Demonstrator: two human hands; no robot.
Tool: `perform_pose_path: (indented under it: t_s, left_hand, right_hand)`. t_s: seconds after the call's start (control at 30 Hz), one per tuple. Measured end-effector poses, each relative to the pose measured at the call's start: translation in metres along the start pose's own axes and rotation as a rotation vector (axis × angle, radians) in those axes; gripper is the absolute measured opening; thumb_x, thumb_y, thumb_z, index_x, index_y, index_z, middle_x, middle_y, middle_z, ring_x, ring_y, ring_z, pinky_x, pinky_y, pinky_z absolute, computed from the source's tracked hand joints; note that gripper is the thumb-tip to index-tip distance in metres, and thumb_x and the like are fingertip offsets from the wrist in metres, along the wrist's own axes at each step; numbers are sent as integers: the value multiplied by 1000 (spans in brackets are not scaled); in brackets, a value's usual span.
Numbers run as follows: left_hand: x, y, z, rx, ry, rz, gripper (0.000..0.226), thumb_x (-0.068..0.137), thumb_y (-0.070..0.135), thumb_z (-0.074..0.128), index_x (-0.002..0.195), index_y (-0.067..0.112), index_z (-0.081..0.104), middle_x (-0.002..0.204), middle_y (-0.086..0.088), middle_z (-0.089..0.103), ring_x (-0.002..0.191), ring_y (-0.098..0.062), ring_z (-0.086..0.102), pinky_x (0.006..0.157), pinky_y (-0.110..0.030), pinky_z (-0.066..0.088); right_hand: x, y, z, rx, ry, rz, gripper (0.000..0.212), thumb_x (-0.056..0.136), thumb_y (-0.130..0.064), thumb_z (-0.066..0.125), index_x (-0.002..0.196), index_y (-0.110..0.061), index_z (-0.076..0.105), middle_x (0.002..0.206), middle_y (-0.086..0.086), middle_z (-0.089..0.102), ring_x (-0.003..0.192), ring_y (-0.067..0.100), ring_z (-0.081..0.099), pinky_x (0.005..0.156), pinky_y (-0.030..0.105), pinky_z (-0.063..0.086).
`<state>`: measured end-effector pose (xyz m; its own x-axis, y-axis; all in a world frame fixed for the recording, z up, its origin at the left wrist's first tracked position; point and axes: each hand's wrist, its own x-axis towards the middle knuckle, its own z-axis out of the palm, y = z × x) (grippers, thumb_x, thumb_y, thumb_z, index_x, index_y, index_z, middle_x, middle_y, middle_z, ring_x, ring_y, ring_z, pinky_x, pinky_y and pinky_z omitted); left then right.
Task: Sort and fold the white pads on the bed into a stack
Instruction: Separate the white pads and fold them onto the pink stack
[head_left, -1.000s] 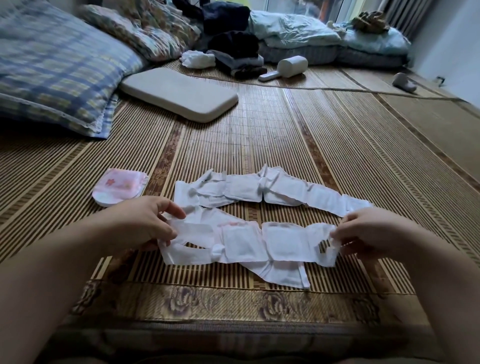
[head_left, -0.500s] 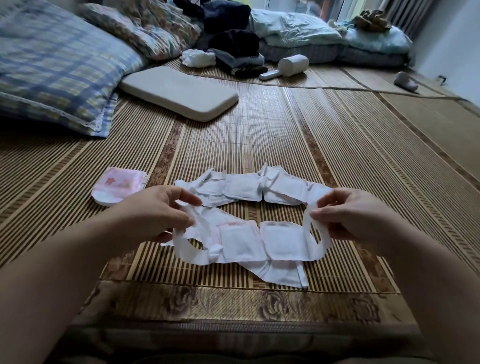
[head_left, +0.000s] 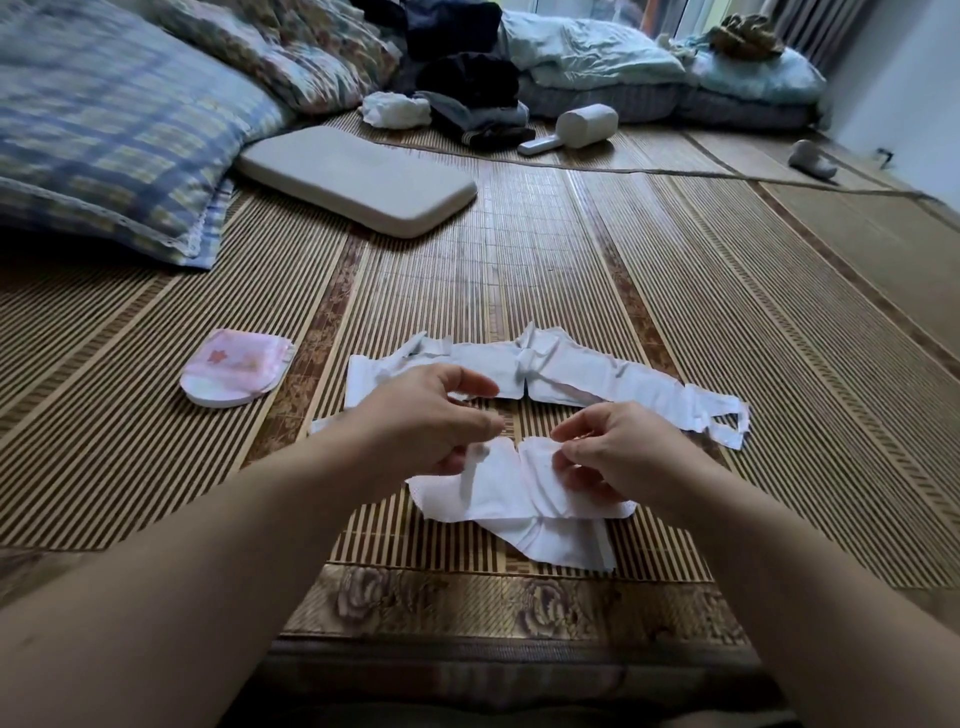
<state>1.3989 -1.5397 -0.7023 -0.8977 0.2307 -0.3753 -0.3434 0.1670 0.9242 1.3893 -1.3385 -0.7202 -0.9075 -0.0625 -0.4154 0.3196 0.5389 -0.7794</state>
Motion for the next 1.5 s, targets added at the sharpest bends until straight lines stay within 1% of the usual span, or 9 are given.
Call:
perform_pose_path:
  t_s: [0.3, 0.4, 0.5, 0.7, 0.97, 1.07, 1.2, 1.33, 1.5]
  left_hand:
    - [10, -1, 18, 361, -58, 26, 26, 90, 29, 58, 115, 26, 64, 97, 3, 69, 79, -11, 64, 65, -24, 47]
    - [11, 1, 11, 440, 48, 143, 24, 88, 24, 62, 112, 22, 65, 88, 8, 68, 68, -5, 61, 53, -13, 46]
    - [8, -1, -6, 730, 193, 208, 15, 84, 32, 65, 95, 23, 69, 87, 10, 68, 70, 1, 59, 56, -18, 47]
    - [5, -18, -25, 1173, 197, -90, 37, 67, 57, 70, 75, 21, 69, 70, 6, 68, 65, -10, 62, 61, -28, 52]
    - [3, -23, -16, 1059, 182, -63, 24, 67, 39, 78, 66, 19, 64, 62, 5, 64, 58, -8, 57, 45, -24, 31]
    - [4, -23, -20, 970, 180, -55, 24, 67, 34, 79, 80, 24, 62, 72, 8, 63, 66, -6, 57, 50, -25, 37]
    - [4, -21, -30, 718, 141, -100, 39, 66, 29, 83, 100, 26, 65, 78, 11, 65, 73, -3, 63, 58, -19, 43]
    - [3, -15, -29, 493, 130, -76, 19, 67, 24, 83, 83, 21, 72, 63, 9, 69, 56, -2, 62, 50, -16, 44]
    - [-3, -10, -12, 196, 101, -71, 6, 82, 13, 68, 83, 8, 70, 70, -6, 68, 56, -14, 58, 49, -23, 46]
  right_hand:
    - [-4, 3, -1, 31, -13, -5, 15, 87, -2, 58, 87, -14, 66, 80, 12, 74, 64, 17, 66, 55, 31, 53]
    - [-5, 4, -4, -9, 16, -53, 13, 83, -3, 62, 83, -15, 66, 78, 13, 74, 62, 16, 66, 58, 35, 55]
    - [-3, 6, -13, -123, 116, -95, 8, 80, -11, 70, 85, -17, 67, 76, 5, 71, 57, 9, 65, 52, 26, 54]
    - [-8, 13, -27, -639, 123, 8, 70, 63, -38, 83, 125, -22, 56, 117, 1, 65, 89, 12, 60, 77, 25, 45]
    - [-5, 7, -21, -632, 67, 56, 19, 67, -31, 82, 73, -19, 68, 73, -1, 69, 67, 10, 60, 54, 24, 43]
    - [-2, 9, -22, -600, 74, 48, 21, 66, -29, 82, 75, -20, 65, 74, -3, 66, 68, 9, 59, 53, 25, 41]
    - [0, 11, -29, -491, 85, 94, 45, 63, -24, 84, 103, -15, 66, 85, -3, 62, 78, 14, 59, 68, 29, 48]
    - [-4, 3, -37, -221, 148, 22, 12, 68, -14, 78, 74, -9, 70, 64, 4, 65, 53, 15, 58, 50, 28, 48]
    - [-17, -17, -17, -87, 128, -189, 7, 76, -16, 69, 72, -11, 65, 71, 7, 66, 63, 17, 63, 54, 30, 53]
